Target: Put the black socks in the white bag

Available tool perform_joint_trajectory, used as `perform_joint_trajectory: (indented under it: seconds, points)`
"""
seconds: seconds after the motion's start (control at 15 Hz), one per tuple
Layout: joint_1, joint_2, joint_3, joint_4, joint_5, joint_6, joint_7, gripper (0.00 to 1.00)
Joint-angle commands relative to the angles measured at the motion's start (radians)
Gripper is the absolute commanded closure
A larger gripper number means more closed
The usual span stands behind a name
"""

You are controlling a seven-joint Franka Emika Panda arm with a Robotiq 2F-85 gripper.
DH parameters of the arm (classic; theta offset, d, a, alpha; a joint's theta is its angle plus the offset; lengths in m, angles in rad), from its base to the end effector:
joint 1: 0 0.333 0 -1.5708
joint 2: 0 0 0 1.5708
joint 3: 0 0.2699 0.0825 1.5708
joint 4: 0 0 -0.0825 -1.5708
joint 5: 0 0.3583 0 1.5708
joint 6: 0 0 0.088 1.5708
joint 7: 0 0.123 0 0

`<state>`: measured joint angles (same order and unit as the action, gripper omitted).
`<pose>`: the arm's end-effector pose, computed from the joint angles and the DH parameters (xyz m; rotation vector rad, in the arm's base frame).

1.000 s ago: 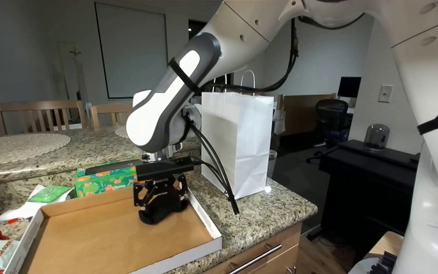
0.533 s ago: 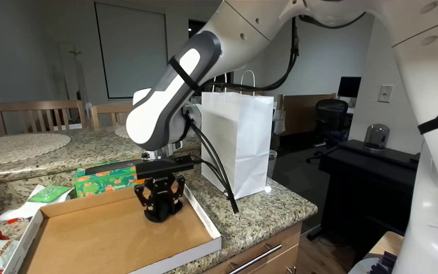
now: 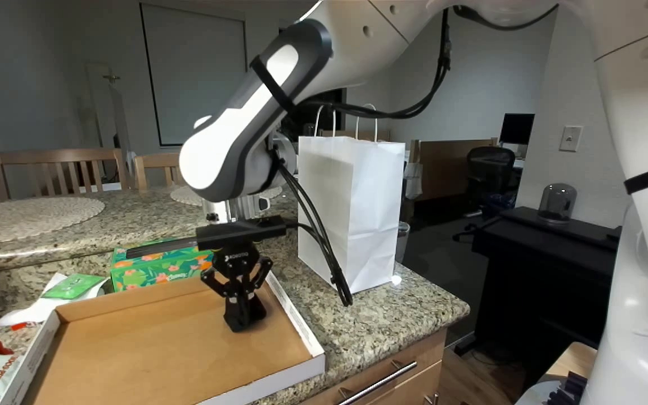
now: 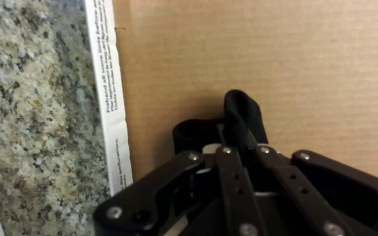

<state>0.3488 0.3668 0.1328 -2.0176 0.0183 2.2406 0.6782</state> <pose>0.4866 0.2558 0.2191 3.0892 -0.3324 -0.2359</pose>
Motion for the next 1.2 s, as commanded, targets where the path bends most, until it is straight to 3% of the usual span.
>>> perform_joint_trajectory:
  seconds: [0.0,0.47,0.6,0.73,0.8,0.93,1.13]
  points:
    - [-0.001,-0.178,0.008,-0.031,-0.032,-0.115,-0.002,0.90]
    - [-0.029,-0.369,0.049,0.202,-0.169,-0.392,-0.035,0.90]
    - [-0.040,-0.392,0.061,0.320,-0.174,-0.524,-0.050,0.90]
    - [-0.061,-0.391,0.057,0.466,-0.113,-0.700,-0.176,0.92]
    - [-0.070,-0.370,0.054,0.501,-0.086,-0.757,-0.245,0.66]
    - [-0.085,-0.366,0.052,0.490,-0.058,-0.788,-0.333,0.65]
    - [-0.101,-0.346,0.055,0.428,-0.009,-0.758,-0.462,0.47]
